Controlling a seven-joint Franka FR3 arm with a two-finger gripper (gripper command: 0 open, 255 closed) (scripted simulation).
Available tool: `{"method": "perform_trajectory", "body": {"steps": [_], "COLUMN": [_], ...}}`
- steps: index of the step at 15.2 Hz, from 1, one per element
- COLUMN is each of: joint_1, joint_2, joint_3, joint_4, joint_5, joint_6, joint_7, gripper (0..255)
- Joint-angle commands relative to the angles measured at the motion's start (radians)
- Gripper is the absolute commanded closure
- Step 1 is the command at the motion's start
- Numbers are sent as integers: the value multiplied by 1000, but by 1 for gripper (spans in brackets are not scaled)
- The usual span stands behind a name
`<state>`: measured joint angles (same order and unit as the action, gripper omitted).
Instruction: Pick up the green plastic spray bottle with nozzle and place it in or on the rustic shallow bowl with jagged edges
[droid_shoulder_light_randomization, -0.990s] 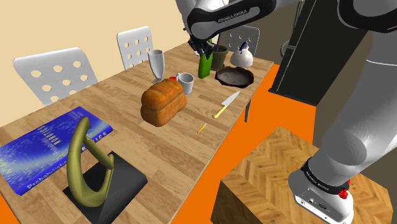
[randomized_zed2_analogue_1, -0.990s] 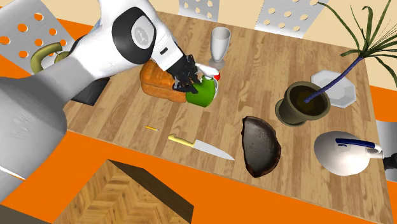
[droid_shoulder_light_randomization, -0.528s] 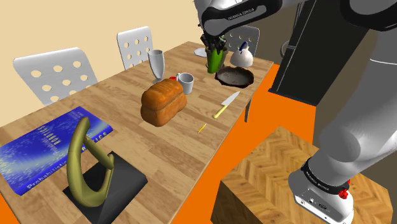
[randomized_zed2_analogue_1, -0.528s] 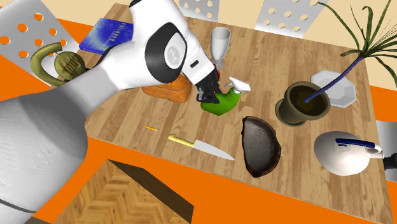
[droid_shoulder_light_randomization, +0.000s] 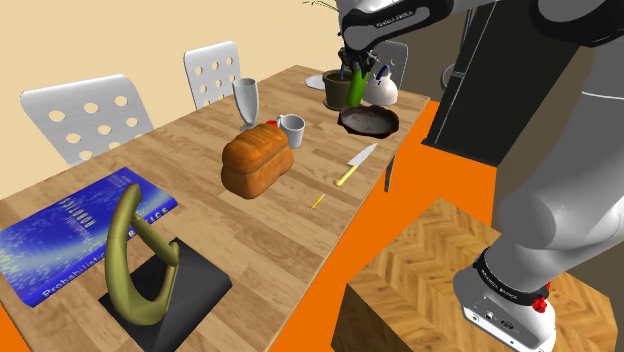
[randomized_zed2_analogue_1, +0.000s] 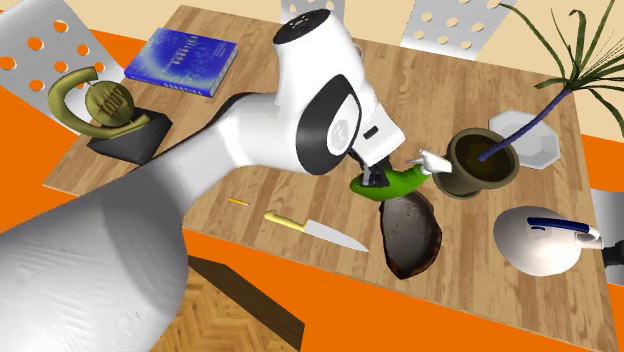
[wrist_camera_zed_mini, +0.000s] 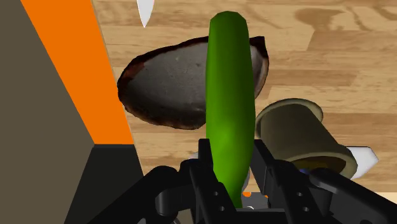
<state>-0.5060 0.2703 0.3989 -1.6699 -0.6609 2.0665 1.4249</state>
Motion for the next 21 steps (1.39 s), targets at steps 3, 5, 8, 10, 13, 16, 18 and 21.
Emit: {"method": "perform_trajectory", "body": {"steps": [3,5,8,10,13,16,18,21], "joint_1": [-50,-73,-103,-103,-103,-101,-100,-98], "joint_2": [45,69,109,115,125,136,145,157], "joint_3": [-30,-42,-59,-62,-67,-73,-77,-83], "joint_4": [55,86,128,111,87,66,53,38], "joint_5": [4,7,9,0,-15,-30,-41,-56], "joint_6": [32,44,65,85,114,142,160,183], "joint_7": [-82,-122,-169,-156,-135,-115,-100,-82], "gripper": [255,255,255,255,255,255,255,255]}}
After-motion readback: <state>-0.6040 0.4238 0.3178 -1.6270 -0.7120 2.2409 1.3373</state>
